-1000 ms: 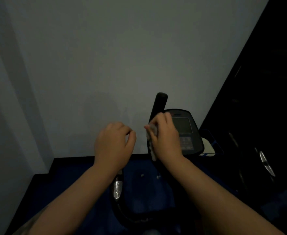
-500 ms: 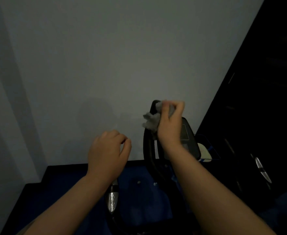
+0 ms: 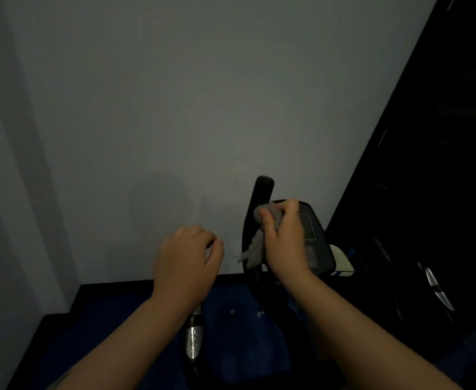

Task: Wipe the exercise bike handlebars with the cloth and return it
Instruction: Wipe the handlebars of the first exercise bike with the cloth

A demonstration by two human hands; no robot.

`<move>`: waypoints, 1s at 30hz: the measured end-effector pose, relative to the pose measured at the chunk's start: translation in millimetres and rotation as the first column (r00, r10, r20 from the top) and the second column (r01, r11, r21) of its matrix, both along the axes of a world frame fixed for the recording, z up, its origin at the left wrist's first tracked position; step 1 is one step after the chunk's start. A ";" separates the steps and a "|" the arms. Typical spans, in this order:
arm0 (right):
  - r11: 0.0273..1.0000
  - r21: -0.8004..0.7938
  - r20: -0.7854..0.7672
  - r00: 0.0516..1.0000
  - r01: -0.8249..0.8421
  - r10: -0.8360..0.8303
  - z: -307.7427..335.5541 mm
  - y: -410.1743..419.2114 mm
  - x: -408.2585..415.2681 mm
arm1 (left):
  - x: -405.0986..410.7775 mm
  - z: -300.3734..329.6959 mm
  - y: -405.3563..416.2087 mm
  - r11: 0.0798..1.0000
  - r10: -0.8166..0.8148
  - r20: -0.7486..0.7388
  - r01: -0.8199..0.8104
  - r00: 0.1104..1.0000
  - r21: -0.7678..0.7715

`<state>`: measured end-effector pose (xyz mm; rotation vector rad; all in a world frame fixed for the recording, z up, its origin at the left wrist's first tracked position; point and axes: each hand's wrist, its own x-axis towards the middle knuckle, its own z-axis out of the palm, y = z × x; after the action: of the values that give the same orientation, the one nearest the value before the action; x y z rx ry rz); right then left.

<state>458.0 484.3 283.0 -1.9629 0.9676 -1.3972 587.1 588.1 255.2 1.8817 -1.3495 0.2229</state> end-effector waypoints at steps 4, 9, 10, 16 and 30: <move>0.857 -0.509 -0.083 0.986 0.083 -0.145 35.8 -4.4 13.8 | -0.7 3.1 2.8 1.000 -0.008 -0.002 0.008 1.000 0.007; 0.693 -0.713 -0.295 0.854 0.101 -0.429 18.5 -1.6 23.4 | 3.9 5.4 6.8 0.996 -0.083 -0.021 0.084 0.996 0.026; 0.730 -0.682 -0.349 0.858 0.043 -0.376 5.8 3.7 18.3 | 5.5 5.3 7.4 0.995 -0.099 -0.022 0.100 0.995 0.029; 0.842 -0.537 -0.343 0.925 -0.052 -0.162 17.0 8.0 5.2 | 8.6 2.3 7.7 0.991 -0.132 -0.048 0.132 0.990 0.011; 0.979 -0.200 -0.418 0.907 -0.042 -0.047 2.2 25.4 4.8 | 16.9 -4.3 7.7 0.967 -0.255 -0.090 0.253 0.963 -0.038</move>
<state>462.8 509.7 285.2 -2.4882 1.0417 -1.1281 603.9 595.8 250.9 1.6557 -1.4983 0.0201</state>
